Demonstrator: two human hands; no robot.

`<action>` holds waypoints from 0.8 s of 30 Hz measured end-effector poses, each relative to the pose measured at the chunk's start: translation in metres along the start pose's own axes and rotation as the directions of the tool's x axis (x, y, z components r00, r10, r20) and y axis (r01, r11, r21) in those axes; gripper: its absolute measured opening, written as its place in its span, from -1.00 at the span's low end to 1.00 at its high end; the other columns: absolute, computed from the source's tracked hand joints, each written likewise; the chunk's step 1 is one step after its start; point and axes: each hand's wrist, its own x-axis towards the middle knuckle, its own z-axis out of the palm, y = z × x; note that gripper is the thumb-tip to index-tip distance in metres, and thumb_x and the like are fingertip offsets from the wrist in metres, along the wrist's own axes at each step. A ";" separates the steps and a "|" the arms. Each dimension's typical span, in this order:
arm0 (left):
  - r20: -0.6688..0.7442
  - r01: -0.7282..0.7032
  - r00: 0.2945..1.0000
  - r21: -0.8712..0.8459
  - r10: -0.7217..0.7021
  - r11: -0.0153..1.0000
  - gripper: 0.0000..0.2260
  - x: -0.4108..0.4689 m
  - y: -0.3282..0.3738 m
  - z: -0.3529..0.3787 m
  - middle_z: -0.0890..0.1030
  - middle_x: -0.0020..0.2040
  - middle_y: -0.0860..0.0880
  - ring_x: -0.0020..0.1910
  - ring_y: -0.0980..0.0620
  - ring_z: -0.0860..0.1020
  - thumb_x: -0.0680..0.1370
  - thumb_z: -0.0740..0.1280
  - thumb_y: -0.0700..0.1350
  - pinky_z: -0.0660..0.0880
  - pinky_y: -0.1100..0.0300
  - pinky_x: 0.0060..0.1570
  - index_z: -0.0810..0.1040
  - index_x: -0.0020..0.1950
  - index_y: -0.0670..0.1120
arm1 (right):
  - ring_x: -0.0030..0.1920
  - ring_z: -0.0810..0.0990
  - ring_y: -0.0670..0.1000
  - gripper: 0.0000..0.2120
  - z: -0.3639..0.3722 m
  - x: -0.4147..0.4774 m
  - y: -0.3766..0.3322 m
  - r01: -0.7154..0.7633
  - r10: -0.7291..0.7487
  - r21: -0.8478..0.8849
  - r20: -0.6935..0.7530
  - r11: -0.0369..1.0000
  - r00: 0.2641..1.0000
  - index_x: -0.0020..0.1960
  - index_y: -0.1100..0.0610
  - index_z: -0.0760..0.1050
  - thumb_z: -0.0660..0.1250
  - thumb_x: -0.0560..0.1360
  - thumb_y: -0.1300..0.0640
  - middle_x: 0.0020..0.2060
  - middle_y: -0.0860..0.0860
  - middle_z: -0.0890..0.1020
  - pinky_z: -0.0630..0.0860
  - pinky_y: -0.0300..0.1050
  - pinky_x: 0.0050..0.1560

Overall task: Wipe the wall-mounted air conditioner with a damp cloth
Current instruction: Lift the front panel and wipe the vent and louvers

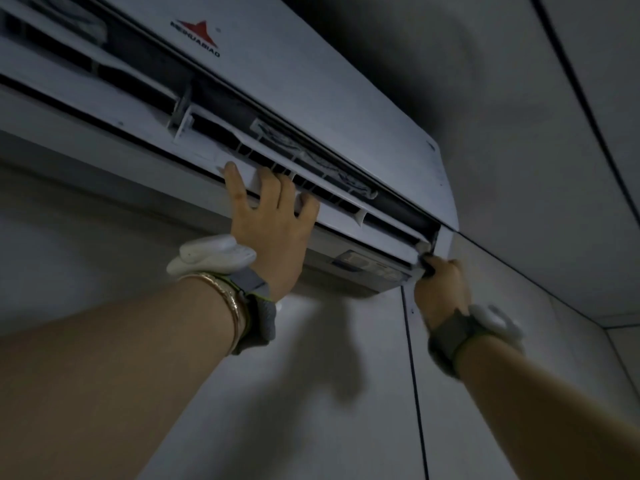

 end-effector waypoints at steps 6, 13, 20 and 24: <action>-0.035 0.005 0.999 0.060 -0.003 0.998 -0.61 0.001 0.001 0.000 0.57 0.14 -0.30 0.21 -0.25 0.50 0.35 0.21 -0.14 0.29 -0.47 0.12 0.49 0.16 -0.14 | 0.14 0.47 0.25 -0.62 -0.018 0.009 -0.009 0.186 -0.185 0.005 -0.089 0.982 0.979 0.24 0.25 0.46 0.13 0.46 0.41 0.19 0.24 0.49 0.43 -0.04 0.08; -0.056 -0.024 0.998 0.094 0.029 0.995 -0.63 0.001 0.001 0.000 0.60 0.12 -0.21 0.19 -0.18 0.53 0.35 0.22 -0.11 0.35 -0.41 0.13 0.51 0.15 -0.07 | 0.39 0.19 0.21 -0.46 -0.016 0.029 -0.025 0.110 -0.056 -0.367 0.153 0.924 0.987 0.43 0.05 0.16 0.11 0.48 0.29 0.43 0.07 0.29 0.22 0.16 0.36; -0.089 -0.005 0.996 0.086 0.013 0.996 -0.69 0.001 0.001 0.002 0.63 0.04 -0.25 0.12 -0.21 0.57 0.33 0.32 -0.19 0.36 -0.44 0.08 0.57 0.07 -0.11 | 0.26 0.37 0.30 -0.45 -0.009 0.020 -0.023 0.087 -0.096 0.079 0.114 0.993 0.989 0.41 0.11 0.23 0.09 0.45 0.41 0.29 0.27 0.43 0.40 0.05 0.29; -0.028 -0.013 0.999 0.084 0.015 0.996 -0.65 0.000 0.001 -0.001 0.61 0.08 -0.27 0.15 -0.23 0.55 0.33 0.32 -0.16 0.35 -0.44 0.09 0.55 0.11 -0.12 | 0.24 0.41 0.30 -0.52 -0.003 0.013 -0.032 0.002 -0.008 0.176 0.031 0.984 0.999 0.35 0.23 0.32 0.06 0.46 0.45 0.24 0.30 0.48 0.42 0.07 0.25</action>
